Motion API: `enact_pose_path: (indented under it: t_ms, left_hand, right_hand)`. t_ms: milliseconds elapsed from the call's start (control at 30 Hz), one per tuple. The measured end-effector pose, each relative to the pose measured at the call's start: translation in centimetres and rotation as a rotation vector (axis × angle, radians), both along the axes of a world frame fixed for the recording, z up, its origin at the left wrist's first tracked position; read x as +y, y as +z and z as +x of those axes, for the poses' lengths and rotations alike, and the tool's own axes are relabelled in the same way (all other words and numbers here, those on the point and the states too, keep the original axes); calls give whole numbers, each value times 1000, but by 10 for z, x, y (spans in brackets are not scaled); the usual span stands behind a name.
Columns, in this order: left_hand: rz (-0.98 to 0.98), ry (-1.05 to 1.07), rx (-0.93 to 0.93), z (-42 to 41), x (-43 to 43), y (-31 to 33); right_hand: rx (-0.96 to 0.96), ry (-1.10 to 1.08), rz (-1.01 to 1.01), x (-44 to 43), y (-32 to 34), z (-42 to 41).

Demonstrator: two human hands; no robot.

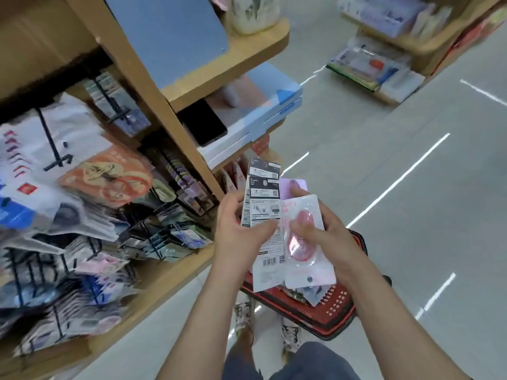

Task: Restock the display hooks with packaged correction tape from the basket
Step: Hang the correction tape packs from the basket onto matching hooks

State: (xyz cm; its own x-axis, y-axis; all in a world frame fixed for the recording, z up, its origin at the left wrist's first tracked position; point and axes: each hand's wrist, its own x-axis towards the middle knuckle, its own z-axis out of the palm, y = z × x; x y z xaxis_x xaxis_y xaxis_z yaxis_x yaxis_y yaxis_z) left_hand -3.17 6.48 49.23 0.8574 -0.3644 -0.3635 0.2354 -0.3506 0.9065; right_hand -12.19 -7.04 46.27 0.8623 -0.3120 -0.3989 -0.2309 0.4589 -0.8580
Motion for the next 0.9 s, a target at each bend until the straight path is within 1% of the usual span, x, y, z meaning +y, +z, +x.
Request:
enact_pose_path:
  t_ms: [33,133,167,233,367,400,500,567,633,733,800,867,900]
  left_hand:
    - [-52,47,56,0,7,5]
    - [-253,97,345,2,35,21]
    - [-290,105,388,1,46,27]
    - [-298,171,349,-1,68,37]
    - [-283,395,156,-5,114,58]
    - [-283,442,128,-6,128,64]
    - [-335,461,108,-7,171,82]
    - [-391,478,143,-10,197,92]
    - [-393,494,169,-15,216,98]
    - [-447,553,174,-23,237,98]
    - [-503,639,155,-27,252,99]
    - [-508,733,137,-27,271,97]
    - [-503,762,129,-28,281,96]
  right_hand:
    - [-15,25,-38,2,6,1]
    - [-88,92,-119,11,25,5]
    - [-108,120,-133,16,31,7]
    - [-136,168,-154,29,44,14]
    - [-156,104,-279,60,59,32]
    - [-163,123,-313,68,64,38]
    - [-198,254,-525,97,76,57]
    - [-228,309,-580,124,83,67]
    - [-253,360,-533,157,93,74]
    - [-200,540,-385,208,108,77]
    - [-170,657,-219,236,111,74]
    - [-138,701,-62,259,111,71]
    - [-123,700,-27,268,108,70]
